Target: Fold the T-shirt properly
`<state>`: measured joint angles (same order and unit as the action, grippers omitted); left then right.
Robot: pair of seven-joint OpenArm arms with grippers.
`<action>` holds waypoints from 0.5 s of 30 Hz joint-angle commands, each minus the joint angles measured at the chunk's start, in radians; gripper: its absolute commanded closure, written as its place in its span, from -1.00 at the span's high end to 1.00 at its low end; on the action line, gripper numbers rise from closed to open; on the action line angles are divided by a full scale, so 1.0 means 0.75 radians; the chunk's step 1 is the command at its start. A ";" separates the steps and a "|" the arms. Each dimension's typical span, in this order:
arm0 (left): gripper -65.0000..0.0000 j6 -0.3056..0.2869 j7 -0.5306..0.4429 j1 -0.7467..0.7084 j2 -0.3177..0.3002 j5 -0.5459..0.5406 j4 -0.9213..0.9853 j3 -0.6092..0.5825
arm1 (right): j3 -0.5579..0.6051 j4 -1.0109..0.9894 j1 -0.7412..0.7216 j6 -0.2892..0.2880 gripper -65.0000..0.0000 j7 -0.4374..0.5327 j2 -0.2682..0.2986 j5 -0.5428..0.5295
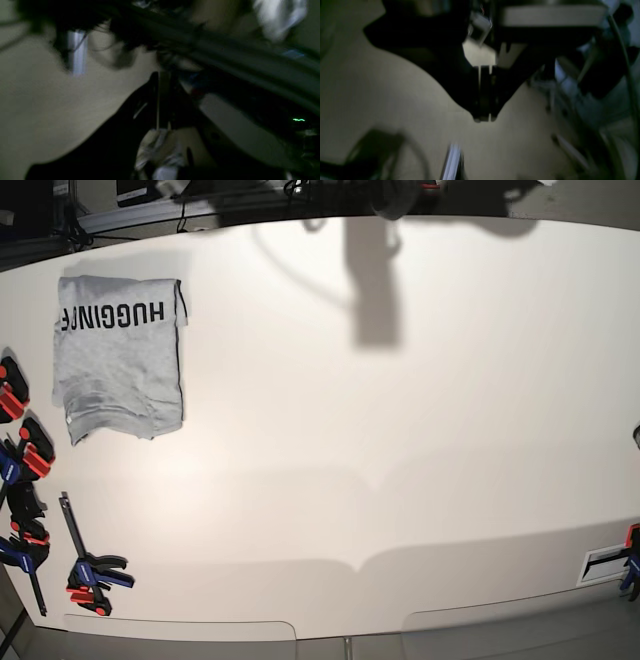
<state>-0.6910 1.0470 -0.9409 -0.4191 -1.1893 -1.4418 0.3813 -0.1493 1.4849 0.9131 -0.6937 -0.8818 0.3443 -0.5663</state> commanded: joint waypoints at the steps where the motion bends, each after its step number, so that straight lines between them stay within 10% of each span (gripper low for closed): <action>1: -1.00 -0.009 -0.057 -0.031 -0.010 0.063 0.000 -0.032 | 0.050 -0.072 -0.007 -0.006 -1.00 0.033 0.035 0.045; 10: -1.00 -0.009 -0.866 0.092 0.076 0.849 0.177 -0.225 | 0.472 -0.777 -0.362 -0.006 -1.00 0.410 0.069 0.377; 15: -1.00 -0.009 -0.927 0.278 0.195 0.961 0.420 -0.225 | 0.618 -0.962 -0.585 0.339 -1.00 0.452 0.043 0.367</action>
<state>-0.6861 0.3641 -0.7143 -0.2626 -0.4644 -1.1149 0.2104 0.3176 0.7574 0.4652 -0.4282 -0.5388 0.3664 -0.2882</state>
